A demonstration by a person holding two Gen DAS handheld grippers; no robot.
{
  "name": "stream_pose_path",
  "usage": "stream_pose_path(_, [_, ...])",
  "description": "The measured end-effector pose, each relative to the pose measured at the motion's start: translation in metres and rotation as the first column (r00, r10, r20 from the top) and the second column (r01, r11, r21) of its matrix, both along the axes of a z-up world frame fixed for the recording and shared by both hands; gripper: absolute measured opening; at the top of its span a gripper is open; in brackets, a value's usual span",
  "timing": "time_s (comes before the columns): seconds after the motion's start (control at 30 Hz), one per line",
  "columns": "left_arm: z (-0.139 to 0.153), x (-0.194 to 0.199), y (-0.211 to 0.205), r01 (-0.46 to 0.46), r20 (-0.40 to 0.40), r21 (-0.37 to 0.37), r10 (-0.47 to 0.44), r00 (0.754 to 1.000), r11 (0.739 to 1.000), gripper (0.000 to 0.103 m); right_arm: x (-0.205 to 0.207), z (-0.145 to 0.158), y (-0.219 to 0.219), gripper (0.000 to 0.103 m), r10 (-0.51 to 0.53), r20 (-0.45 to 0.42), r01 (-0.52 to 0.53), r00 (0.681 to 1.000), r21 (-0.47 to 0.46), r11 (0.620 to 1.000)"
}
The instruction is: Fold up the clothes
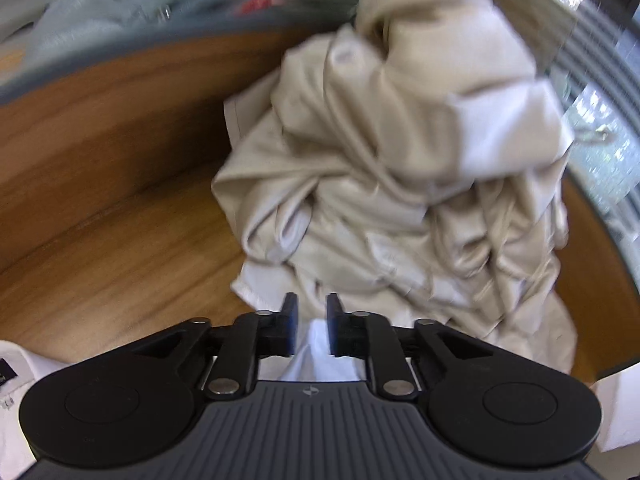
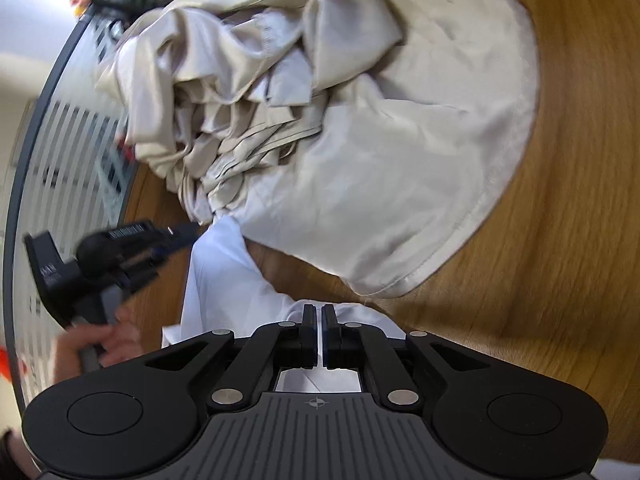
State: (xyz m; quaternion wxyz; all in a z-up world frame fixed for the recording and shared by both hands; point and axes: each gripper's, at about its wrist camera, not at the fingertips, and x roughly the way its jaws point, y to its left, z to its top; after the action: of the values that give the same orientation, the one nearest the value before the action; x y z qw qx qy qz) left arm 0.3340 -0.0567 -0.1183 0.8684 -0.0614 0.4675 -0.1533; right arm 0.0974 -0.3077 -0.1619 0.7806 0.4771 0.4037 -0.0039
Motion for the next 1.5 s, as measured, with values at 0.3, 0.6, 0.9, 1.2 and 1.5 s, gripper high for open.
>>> stream_pose_path(0.3, [-0.011, 0.002, -0.004, 0.095, -0.107, 0.017, -0.092, 0.990, 0.995, 0.049, 0.015, 0.008, 0.014, 0.032, 0.059, 0.049, -0.060, 0.997, 0.026, 0.998])
stream_pose_path(0.6, [-0.043, 0.016, -0.032, 0.178, -0.174, 0.045, -0.168, 0.970, 0.983, 0.021, 0.027, -0.030, 0.005, 0.030, -0.060, -0.108, 0.087, 0.992, 0.269, 0.959])
stream_pose_path(0.9, [-0.027, 0.022, -0.015, -0.020, -0.105, -0.127, 0.007, 0.994, 0.992, 0.002, 0.007, -0.020, 0.000, 0.004, -0.193, -0.017, 0.189, 0.981, 0.303, 0.934])
stream_pose_path(1.2, [-0.006, 0.039, 0.000, -0.068, -0.058, -0.169, 0.059, 0.997, 0.983, 0.005, 0.009, -0.016, 0.000, 0.006, -0.148, -0.071, 0.155, 0.986, 0.110, 0.982])
stream_pose_path(1.5, [0.056, -0.030, 0.049, -0.030, 0.037, -0.027, 0.031, 0.999, 0.999, 0.026, 0.011, 0.049, 0.007, 0.021, 0.088, 0.022, -0.077, 0.996, -0.307, 0.949])
